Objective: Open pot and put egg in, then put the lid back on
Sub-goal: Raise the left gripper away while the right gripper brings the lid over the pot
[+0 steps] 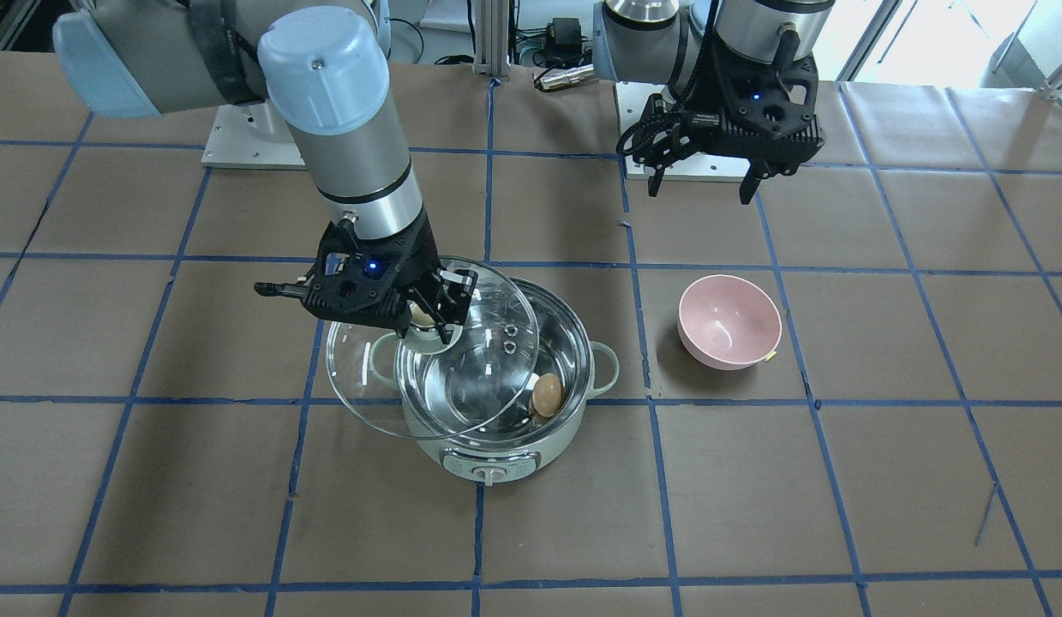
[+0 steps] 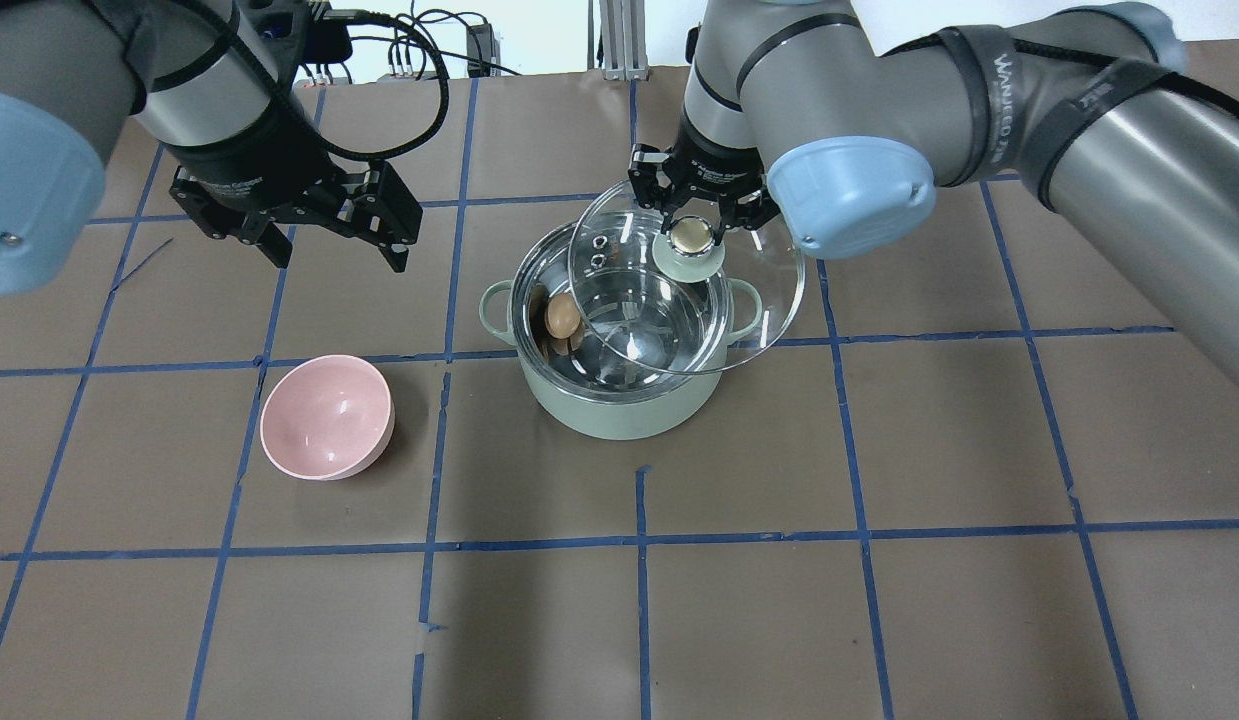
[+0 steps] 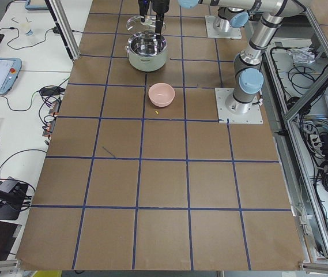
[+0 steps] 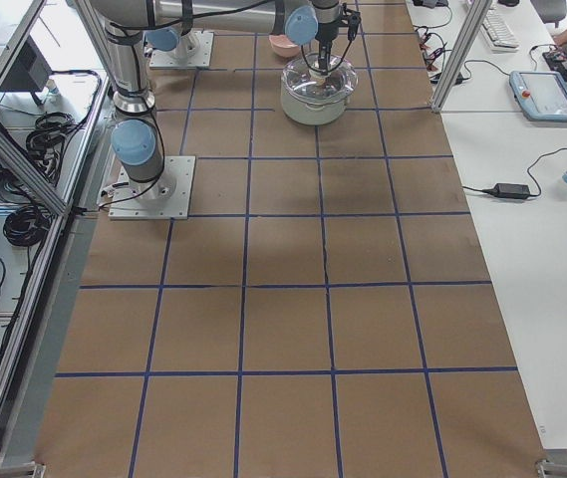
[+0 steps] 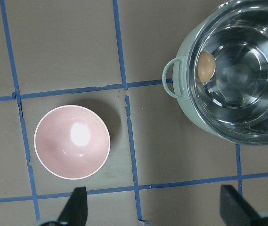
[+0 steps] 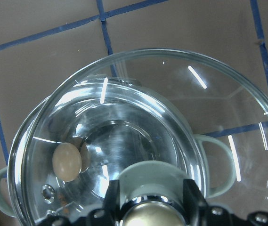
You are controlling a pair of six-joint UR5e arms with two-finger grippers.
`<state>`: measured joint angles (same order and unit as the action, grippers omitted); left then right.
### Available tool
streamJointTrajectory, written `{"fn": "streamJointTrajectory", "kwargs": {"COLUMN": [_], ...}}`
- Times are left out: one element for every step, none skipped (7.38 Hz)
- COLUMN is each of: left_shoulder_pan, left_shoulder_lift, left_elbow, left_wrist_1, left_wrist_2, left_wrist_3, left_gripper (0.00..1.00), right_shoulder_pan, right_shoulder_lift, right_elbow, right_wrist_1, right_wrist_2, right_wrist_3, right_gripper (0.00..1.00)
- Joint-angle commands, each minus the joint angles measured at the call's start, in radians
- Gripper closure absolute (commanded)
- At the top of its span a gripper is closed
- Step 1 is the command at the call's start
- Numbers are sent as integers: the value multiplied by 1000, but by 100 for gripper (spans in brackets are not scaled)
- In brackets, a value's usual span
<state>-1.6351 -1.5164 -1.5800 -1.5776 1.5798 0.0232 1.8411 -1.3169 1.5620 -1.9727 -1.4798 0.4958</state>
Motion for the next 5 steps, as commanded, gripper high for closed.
{"fn": "streamJointTrajectory", "kwargs": {"left_shoulder_pan": [1,1,1,1,1], "left_shoulder_lift": [1,4,8,7,7], "left_elbow": [-6,-5,-8,-6,-9], "left_wrist_1": [4,4,4,4,4], "left_wrist_2": [2,3,6,8,6], "left_wrist_3": [36,37,37,37,37], "left_gripper": [0,0,0,0,0], "right_shoulder_pan": [43,61,75,78,79], "right_shoulder_lift": [37,53,68,74,76], "right_elbow": [0,0,0,0,0], "right_wrist_1": [-44,-67,-86,-86,-86], "right_wrist_2": [1,1,1,1,3], "right_wrist_3": [65,101,124,132,133], "right_gripper": [67,67,67,67,67]}}
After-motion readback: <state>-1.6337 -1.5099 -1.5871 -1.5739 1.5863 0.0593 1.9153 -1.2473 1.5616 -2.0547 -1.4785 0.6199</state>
